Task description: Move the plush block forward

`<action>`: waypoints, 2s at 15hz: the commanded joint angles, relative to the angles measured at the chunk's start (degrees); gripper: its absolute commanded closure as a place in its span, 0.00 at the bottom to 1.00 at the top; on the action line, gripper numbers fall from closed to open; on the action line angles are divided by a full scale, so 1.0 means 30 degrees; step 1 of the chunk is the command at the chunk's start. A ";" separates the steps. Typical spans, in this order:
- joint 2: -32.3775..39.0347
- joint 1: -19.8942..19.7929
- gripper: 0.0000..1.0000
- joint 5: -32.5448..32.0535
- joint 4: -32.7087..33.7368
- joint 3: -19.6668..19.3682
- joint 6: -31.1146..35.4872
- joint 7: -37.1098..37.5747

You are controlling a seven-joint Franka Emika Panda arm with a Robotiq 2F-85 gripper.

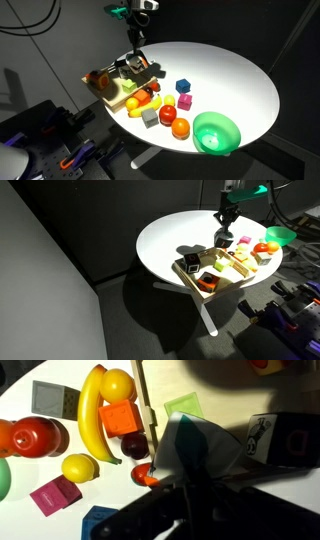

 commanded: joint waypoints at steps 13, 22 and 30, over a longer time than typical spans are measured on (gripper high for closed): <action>0.0681 -0.1943 0.87 -0.0120 -0.1255 -0.2377 0.2119 0.0236; 0.0359 -0.1710 0.07 -0.0096 -0.2244 -0.2313 0.3183 0.0208; -0.0168 -0.1567 0.00 -0.0272 -0.1970 -0.2341 0.2999 0.0447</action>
